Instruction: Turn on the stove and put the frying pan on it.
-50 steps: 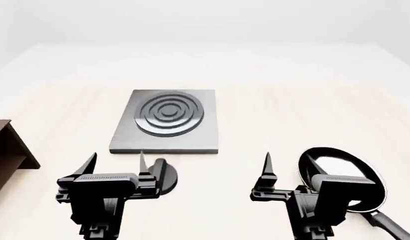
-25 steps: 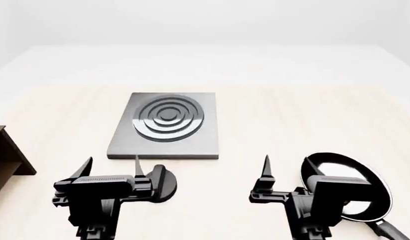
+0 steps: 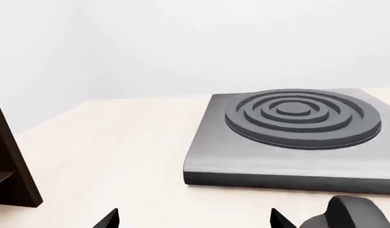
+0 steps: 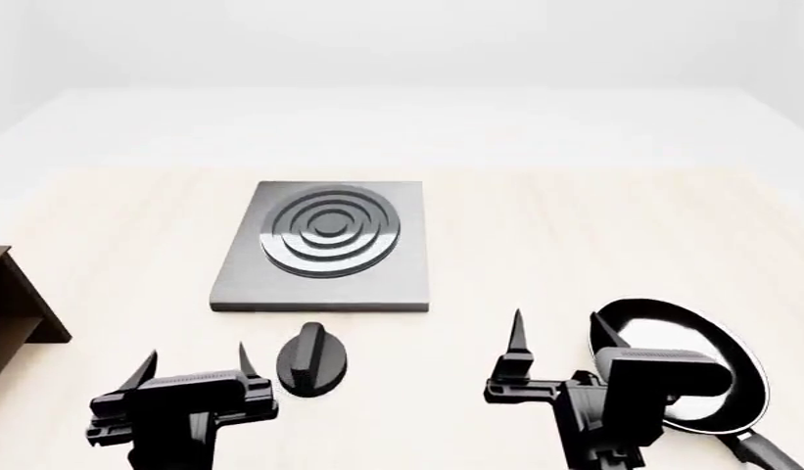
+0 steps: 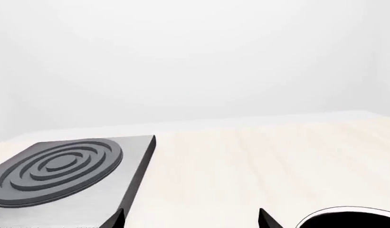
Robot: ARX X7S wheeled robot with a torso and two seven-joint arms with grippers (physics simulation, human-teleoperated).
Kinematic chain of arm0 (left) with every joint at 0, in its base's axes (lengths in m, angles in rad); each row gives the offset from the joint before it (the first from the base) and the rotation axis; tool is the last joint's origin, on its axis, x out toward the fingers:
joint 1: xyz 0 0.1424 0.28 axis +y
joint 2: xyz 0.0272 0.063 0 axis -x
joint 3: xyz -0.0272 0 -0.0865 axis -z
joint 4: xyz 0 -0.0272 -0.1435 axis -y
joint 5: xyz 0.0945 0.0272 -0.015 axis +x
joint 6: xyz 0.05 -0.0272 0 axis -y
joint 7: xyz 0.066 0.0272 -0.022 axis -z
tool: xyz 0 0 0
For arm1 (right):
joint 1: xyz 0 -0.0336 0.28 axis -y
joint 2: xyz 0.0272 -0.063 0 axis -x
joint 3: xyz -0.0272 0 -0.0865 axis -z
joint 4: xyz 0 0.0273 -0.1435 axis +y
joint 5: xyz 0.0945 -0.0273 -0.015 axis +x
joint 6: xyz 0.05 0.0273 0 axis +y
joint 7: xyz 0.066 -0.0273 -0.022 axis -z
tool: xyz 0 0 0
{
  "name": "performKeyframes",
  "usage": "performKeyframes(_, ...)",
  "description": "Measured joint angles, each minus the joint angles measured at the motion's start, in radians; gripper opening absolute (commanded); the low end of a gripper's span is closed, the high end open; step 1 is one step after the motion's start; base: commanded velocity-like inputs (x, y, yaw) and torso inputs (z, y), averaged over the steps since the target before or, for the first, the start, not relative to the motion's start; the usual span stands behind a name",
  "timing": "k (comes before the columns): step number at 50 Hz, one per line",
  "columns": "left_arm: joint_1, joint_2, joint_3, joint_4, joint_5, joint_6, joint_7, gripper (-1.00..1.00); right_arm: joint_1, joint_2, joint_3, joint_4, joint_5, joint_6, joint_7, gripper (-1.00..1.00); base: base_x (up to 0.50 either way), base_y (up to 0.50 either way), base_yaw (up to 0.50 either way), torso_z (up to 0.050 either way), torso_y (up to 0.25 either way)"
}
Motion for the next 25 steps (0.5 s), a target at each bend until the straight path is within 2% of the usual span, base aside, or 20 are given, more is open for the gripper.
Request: performKeyframes(25, -0.039, 0.003, 0.065, -0.13, 0.039, 0.009, 0.0, 1.0, 0.004, 0.025, -0.023, 0.02, 0.016, -0.024, 0.021, 1.0, 0.0, 0.0, 0.0, 0.0, 0.0)
